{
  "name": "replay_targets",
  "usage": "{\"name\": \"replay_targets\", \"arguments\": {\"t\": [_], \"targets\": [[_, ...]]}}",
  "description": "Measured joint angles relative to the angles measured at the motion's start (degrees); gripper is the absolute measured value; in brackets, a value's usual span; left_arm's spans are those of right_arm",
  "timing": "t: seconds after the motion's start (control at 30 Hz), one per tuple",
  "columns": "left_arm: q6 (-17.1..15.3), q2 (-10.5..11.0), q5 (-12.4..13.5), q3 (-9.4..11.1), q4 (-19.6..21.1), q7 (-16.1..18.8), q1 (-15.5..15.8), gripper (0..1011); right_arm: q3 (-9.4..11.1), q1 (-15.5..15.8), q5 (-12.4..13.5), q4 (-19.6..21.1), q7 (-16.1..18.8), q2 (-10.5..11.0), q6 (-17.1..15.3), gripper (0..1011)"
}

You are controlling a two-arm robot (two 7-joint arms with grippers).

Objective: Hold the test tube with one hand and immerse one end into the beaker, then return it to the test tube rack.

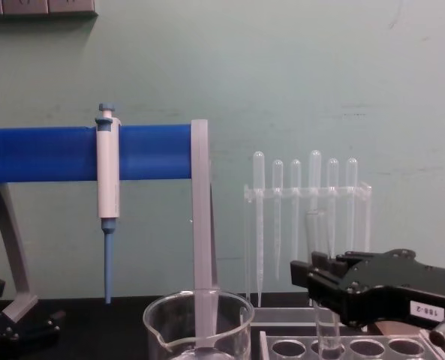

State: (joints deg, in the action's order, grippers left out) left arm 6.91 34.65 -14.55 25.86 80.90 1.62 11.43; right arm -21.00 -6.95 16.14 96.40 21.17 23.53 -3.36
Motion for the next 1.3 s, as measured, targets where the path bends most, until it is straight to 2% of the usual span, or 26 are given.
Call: {"name": "replay_targets", "arguments": {"t": [0.33, 0.43, 0.5, 0.53, 0.63, 0.73, 0.77, 0.8, 0.9, 0.93, 1.03, 1.07, 1.17, 1.2, 1.27, 1.3], "targets": [[0.0, 0.0, 0.0, 0.0, 0.0, 0.0, 0.0, 1000, -1.59, -1.68, -3.0, -0.59, 1.12, 0.97, -1.3, 231], [0.0, 0.0, 0.0, 0.0, 0.0, 0.0, 0.0, 1000, -2.11, -2.22, -3.57, -0.81, 1.66, 1.15, -2.24, 302], [0.0, 0.0, 0.0, 0.0, 0.0, 0.0, 0.0, 1000, -2.55, -2.63, -4.0, -0.83, 2.01, 1.32, -3.33, 400], [0.0, 0.0, 0.0, 0.0, 0.0, 0.0, 0.0, 1000, -2.6, -2.66, -4.05, -0.76, 2.05, 1.36, -3.6, 400], [0.0, 0.0, 0.0, 0.0, 0.0, 0.0, 0.0, 1000, -2.59, -2.49, -4.16, 0.04, 2.05, 1.58, -4.45, 517], [0.0, 0.0, 0.0, 0.0, 0.0, 0.0, 0.0, 1000, -1.94, -0.75, -4.3, 3.1, 1.4, 2.68, -6.66, 575], [0.0, 0.0, 0.01, 0.0, 0.0, 0.0, 0.0, 1000, -1.69, -0.11, -4.31, 4.06, 1.18, 3.07, -7.19, 643], [0.0, 0.0, 0.0, 0.0, 0.0, 0.0, 0.0, 1000, -1.47, 0.39, -4.31, 4.77, 0.98, 3.37, -7.61, 659], [0.0, 0.0, 0.0, 0.0, 0.0, 0.0, 0.0, 1000, 0.25, 3.61, -4.18, 8.93, 0.07, 5.15, -9.34, 760], [0.0, 0.0, 0.0, 0.0, 0.0, 0.0, 0.0, 1000, 1.4, 5.44, -3.98, 11.03, -0.47, 6.06, -9.94, 772], [0.0, 0.0, 0.0, 0.0, 0.0, 0.0, 0.0, 1000, 3.23, 7.93, -3.86, 13.66, -1.57, 7.07, -10.28, 869], [0.0, 0.0, 0.0, 0.0, 0.0, 0.0, 0.0, 1000, 4.81, 9.77, -3.92, 15.15, -2.52, 7.62, -10.15, 899], [0.0, 0.0, 0.0, 0.0, 0.0, 0.0, 0.0, 1000, 7.35, 12.24, -4.35, 16.32, -4.37, 8.05, -9.22, 966], [0.0, 0.0, 0.0, 0.0, 0.0, 0.0, 0.0, 1000, 9.23, 13.9, -4.72, 16.51, -5.91, 8.0, -8.26, 995], [0.0, 0.0, 0.0, 0.0, 0.0, 0.0, 0.0, 1000, 11.16, 15.37, -5.19, 16.21, -7.77, 7.56, -6.87, 1004], [0.0, 0.0, 0.0, 0.0, 0.0, 0.0, 0.0, 1000, 12.86, 16.64, -5.79, 15.43, -9.81, 6.78, -5.13, 1004]]}}
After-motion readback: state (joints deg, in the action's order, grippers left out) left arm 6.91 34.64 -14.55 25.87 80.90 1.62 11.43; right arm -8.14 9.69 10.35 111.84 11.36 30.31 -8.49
